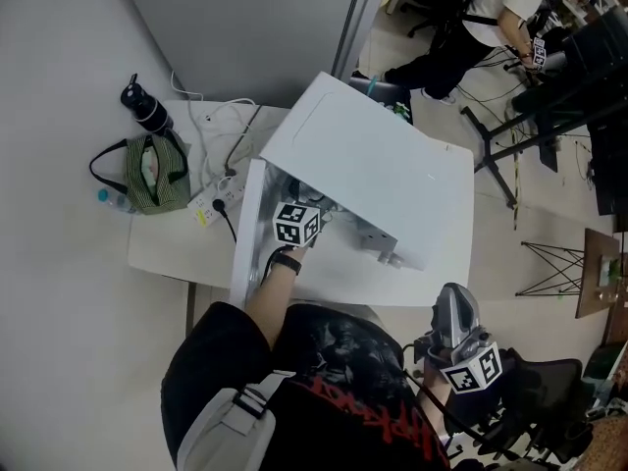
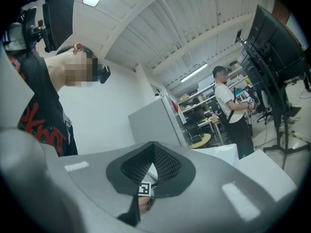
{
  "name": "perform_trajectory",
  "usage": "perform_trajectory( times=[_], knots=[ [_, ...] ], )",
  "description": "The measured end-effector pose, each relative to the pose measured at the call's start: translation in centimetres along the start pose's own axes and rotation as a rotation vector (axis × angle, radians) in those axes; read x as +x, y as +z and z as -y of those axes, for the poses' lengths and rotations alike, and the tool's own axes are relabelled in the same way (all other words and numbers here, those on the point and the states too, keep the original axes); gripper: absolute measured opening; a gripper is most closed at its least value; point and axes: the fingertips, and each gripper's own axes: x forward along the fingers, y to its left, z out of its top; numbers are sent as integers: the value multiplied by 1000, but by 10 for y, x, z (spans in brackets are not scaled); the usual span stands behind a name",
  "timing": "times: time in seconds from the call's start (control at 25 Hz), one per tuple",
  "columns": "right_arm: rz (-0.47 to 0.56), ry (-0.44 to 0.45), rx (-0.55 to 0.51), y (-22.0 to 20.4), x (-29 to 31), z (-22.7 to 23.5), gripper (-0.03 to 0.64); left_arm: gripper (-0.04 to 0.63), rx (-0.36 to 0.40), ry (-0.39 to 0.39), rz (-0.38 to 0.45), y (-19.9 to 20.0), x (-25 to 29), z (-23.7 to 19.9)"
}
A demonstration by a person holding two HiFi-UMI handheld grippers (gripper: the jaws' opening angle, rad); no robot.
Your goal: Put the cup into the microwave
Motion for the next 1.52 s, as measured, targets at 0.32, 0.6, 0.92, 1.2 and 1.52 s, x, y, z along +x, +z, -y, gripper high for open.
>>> perform_trajectory(
  times=[0.32,0.6,0.92,1.2,1.52],
  knots=[
    [-42,4,-5,-18,2,-13,0,462,103,-76,-169,-40,-77,83],
    [-167,-143,-94,-54,-32,-3,0,451,213,-475,-292,-88,-173,214],
    [-160,-102,-169,-60,-76,-8,0,433,250,-529,-178,-46,-210,273],
    [-57,-87,-107,-49,-193,-20,0,426,312,-435,-149,-41,-243,343],
    [-55,8,25,-86,-280,-18,0,420,363,-257,-239,-96,-310,389]
  ],
)
